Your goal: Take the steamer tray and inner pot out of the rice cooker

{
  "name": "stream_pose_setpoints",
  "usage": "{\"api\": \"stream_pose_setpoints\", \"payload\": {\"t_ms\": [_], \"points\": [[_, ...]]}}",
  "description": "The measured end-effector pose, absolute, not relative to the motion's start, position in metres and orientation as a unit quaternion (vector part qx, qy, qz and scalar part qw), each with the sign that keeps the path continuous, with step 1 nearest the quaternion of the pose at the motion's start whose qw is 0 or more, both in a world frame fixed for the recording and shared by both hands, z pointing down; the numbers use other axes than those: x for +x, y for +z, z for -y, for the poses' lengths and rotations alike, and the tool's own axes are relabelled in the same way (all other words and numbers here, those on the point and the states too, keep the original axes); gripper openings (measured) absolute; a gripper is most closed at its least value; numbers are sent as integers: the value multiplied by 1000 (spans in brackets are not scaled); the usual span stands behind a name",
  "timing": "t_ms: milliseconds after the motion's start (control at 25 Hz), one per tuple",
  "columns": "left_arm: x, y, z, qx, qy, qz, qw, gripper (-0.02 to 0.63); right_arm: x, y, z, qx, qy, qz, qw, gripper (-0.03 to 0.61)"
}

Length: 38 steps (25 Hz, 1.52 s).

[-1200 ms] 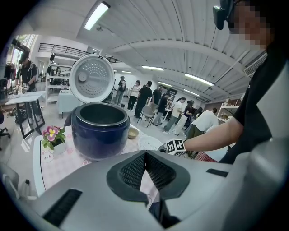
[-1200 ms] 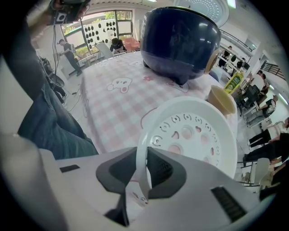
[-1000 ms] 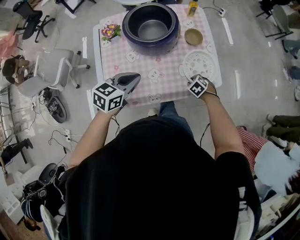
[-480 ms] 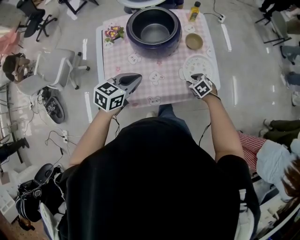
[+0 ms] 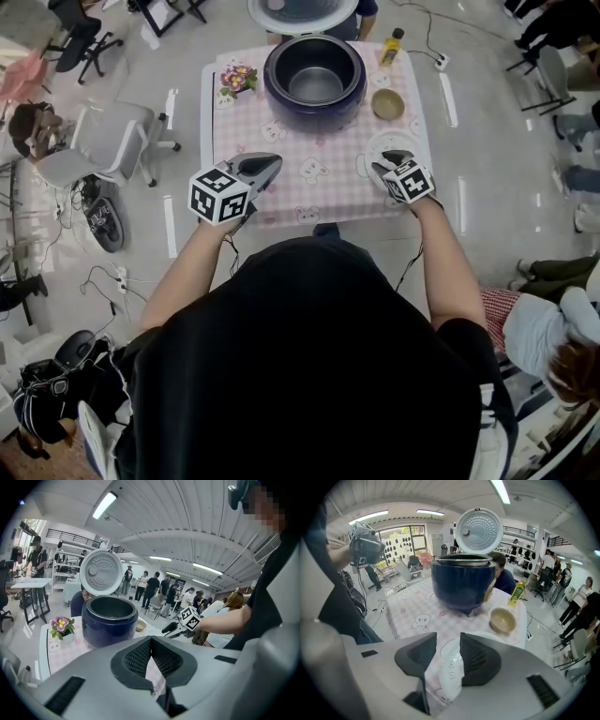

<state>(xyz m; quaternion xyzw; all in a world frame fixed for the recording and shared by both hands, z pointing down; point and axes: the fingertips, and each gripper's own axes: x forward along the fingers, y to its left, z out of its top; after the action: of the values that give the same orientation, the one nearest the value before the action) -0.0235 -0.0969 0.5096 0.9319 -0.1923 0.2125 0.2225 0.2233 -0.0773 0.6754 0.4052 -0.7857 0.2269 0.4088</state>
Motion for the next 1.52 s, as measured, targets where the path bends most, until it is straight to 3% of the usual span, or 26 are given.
{"api": "stream_pose_setpoints", "payload": {"t_ms": [1000,1520], "points": [[-41,507,216,908,176,297,236,26,219,567,206,436,182,836,280,167],[-21,529,290,888,176,330,267,124,222,560,260,438,219,845,217,169]]}}
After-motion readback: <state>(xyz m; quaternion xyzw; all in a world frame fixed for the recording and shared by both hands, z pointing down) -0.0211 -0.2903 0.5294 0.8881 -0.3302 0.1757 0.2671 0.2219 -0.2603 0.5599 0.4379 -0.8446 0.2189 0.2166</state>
